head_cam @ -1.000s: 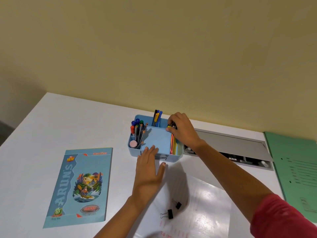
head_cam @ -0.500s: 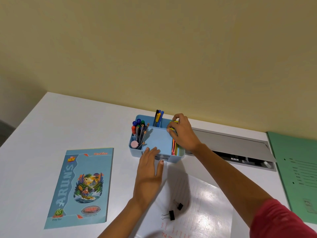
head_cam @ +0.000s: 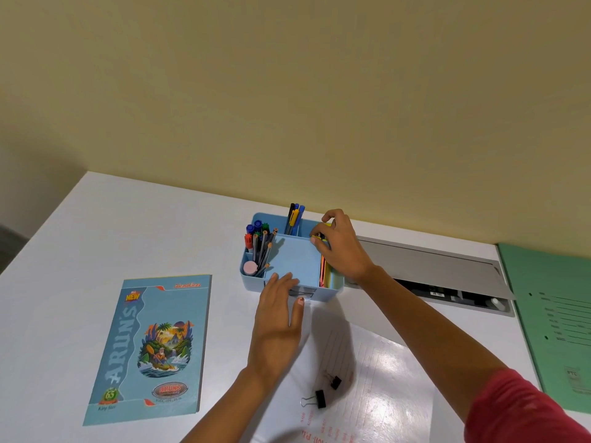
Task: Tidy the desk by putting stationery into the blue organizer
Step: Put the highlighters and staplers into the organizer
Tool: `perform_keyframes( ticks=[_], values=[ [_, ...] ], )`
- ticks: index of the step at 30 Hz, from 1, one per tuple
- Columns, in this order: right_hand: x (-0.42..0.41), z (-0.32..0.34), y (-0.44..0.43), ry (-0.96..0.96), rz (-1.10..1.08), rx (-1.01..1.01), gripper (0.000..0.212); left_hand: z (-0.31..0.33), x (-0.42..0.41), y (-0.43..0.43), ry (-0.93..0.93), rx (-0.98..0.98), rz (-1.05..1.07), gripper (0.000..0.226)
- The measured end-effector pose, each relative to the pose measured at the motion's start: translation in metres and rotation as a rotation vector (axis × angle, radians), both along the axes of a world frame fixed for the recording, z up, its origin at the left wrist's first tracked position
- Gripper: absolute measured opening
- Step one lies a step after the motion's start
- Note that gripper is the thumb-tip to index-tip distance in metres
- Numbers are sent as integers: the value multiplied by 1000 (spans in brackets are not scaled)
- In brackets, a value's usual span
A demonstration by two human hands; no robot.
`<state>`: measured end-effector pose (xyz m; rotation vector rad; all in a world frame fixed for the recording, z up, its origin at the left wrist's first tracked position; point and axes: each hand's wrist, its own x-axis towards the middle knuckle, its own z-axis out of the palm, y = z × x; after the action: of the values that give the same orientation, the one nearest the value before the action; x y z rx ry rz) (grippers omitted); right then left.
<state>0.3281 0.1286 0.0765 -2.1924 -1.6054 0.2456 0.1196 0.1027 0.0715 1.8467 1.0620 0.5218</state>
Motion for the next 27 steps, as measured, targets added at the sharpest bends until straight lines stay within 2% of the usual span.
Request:
perform_keyframes(
  ticks=[8,16,27],
  values=[
    [3,7,5,75,-12,-14,18,-2,0,0,12,16,0,44],
    [-2,8,0,57,-29,-20,21,1,1,2,18,7,-10,43],
    [-7,16,-1,67,-37,94,19,6,-4,1,-4,29,-25,39]
  ],
)
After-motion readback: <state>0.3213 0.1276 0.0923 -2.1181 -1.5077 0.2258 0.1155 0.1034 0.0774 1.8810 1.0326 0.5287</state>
